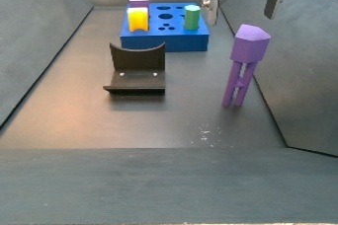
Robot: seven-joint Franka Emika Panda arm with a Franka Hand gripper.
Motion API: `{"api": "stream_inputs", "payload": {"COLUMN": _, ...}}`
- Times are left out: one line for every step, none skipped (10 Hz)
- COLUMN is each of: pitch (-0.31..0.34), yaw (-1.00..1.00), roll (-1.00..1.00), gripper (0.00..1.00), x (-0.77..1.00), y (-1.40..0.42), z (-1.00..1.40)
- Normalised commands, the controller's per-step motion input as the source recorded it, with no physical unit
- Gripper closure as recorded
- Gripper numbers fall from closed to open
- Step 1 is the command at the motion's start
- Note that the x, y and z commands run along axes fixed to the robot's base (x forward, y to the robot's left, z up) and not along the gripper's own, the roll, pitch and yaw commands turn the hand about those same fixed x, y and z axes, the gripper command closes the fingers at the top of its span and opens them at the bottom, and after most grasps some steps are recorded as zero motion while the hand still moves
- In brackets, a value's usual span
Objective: Pick up the 3 prong object. Move up. Move to above the board. Insert the 3 prong object.
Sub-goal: Pick up the 3 prong object.
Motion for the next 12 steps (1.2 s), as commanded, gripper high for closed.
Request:
{"api": "stream_inputs", "payload": {"pitch": 0.0, "yaw": 0.05, "roll": 0.06, "gripper": 0.0, "x": -0.14, "y": 0.0, "z": -0.41}}
{"api": "stream_inputs", "payload": {"pitch": 0.0, "yaw": 0.06, "roll": 0.07, "gripper": 0.0, "x": -0.21, "y": 0.0, "z": -0.41}}
{"api": "stream_inputs", "payload": {"pitch": 0.0, "yaw": 0.05, "roll": 0.04, "gripper": 0.0, "x": -0.19, "y": 0.02, "z": -0.26}}
{"api": "stream_inputs", "payload": {"pitch": 0.0, "yaw": 0.04, "roll": 0.04, "gripper": 0.0, "x": -0.3, "y": 0.1, "z": -0.23}}
{"api": "stream_inputs", "payload": {"pitch": 0.0, "yaw": 0.05, "roll": 0.05, "gripper": 0.0, "x": -0.34, "y": 0.17, "z": -0.22}}
{"api": "stream_inputs", "payload": {"pitch": 0.0, "yaw": 0.04, "roll": 0.04, "gripper": 0.0, "x": -0.31, "y": 0.03, "z": -0.08}}
{"api": "stream_inputs", "payload": {"pitch": 0.017, "yaw": 0.0, "roll": 0.02, "gripper": 0.0, "x": 0.0, "y": 0.0, "z": -0.15}}
{"api": "stream_inputs", "payload": {"pitch": 0.009, "yaw": 0.0, "roll": 0.02, "gripper": 0.0, "x": 0.02, "y": 0.0, "z": -0.29}}
{"api": "stream_inputs", "payload": {"pitch": 0.0, "yaw": 0.0, "roll": 0.06, "gripper": 0.0, "x": 0.0, "y": 0.0, "z": -0.52}}
{"api": "stream_inputs", "payload": {"pitch": 0.0, "yaw": 0.0, "roll": 0.0, "gripper": 0.0, "x": 0.0, "y": 0.0, "z": 0.0}}
{"api": "stream_inputs", "payload": {"pitch": 0.0, "yaw": 0.0, "roll": 0.0, "gripper": 1.0, "x": 0.0, "y": 0.0, "z": 0.0}}
{"api": "stream_inputs", "payload": {"pitch": 0.0, "yaw": 0.0, "roll": 0.0, "gripper": 1.0, "x": 0.0, "y": 0.0, "z": 0.0}}
